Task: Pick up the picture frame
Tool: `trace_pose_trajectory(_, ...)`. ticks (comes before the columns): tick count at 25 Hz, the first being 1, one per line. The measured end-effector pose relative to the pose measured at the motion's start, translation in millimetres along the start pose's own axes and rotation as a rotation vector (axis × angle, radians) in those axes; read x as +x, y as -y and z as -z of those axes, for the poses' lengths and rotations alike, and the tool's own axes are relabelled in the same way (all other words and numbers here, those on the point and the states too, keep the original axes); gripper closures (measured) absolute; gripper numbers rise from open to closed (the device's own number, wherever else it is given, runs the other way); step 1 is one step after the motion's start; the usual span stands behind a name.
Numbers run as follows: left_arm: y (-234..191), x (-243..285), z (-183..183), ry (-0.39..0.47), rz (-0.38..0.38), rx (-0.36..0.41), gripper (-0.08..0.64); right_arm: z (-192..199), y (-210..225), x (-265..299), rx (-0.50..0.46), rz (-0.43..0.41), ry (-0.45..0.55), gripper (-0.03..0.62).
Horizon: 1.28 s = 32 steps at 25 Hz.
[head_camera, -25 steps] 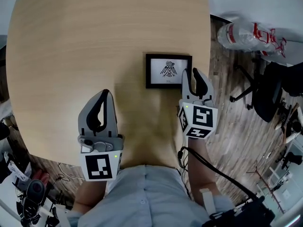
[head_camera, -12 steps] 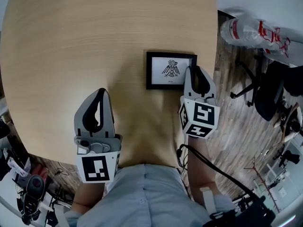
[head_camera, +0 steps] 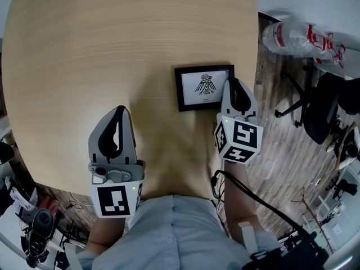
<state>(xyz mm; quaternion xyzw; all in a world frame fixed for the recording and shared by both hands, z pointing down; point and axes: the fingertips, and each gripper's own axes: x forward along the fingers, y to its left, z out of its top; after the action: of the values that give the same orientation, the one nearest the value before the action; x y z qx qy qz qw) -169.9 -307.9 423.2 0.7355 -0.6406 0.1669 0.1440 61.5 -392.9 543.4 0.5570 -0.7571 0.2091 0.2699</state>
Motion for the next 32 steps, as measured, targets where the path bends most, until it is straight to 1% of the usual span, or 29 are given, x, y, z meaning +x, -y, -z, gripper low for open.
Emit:
trace_pose_trajectory(5, 1, 2, -4, 0.02, -0.006, 0.002, 0.558, -11, 3, -3, -0.011, 0.008, 0.064, 0.531)
trace_pose_trajectory(8, 1, 1, -11, 0.062, 0.001, 0.03, 0.558, -21, 1, -7, -0.02, 0.004, 0.104, 0.531)
trace_pose_trajectory(10, 3, -1, -13, 0.081, 0.007, 0.031, 0.558, -26, 0, -13, -0.02, -0.001, 0.131, 0.531)
trace_pose_trajectory(13, 5, -6, -24, 0.141, 0.018, 0.039, 0.558, -37, 0, -27, -0.021, -0.007, 0.175, 0.531)
trace_pose_trajectory(16, 9, -17, -36, 0.17, 0.007, 0.065, 0.558, -57, 3, -48, -0.025, -0.009, 0.232, 0.531)
trace_pose_trajectory(19, 15, -31, -52, 0.23, -0.002, 0.09, 0.558, -82, 4, -73, -0.029, -0.011, 0.32, 0.531)
trace_pose_trajectory(22, 18, -51, -63, 0.289, -0.015, 0.105, 0.558, -99, -1, -102, -0.039, -0.015, 0.4, 0.531)
trace_pose_trajectory(26, 27, -73, -73, 0.354, -0.024, 0.116, 0.558, -109, -7, -136, -0.046, -0.024, 0.48, 0.531)
trace_pose_trajectory(32, 43, -107, -82, 0.418, -0.009, 0.093, 0.558, -117, -20, -185, -0.053, -0.04, 0.565, 0.531)
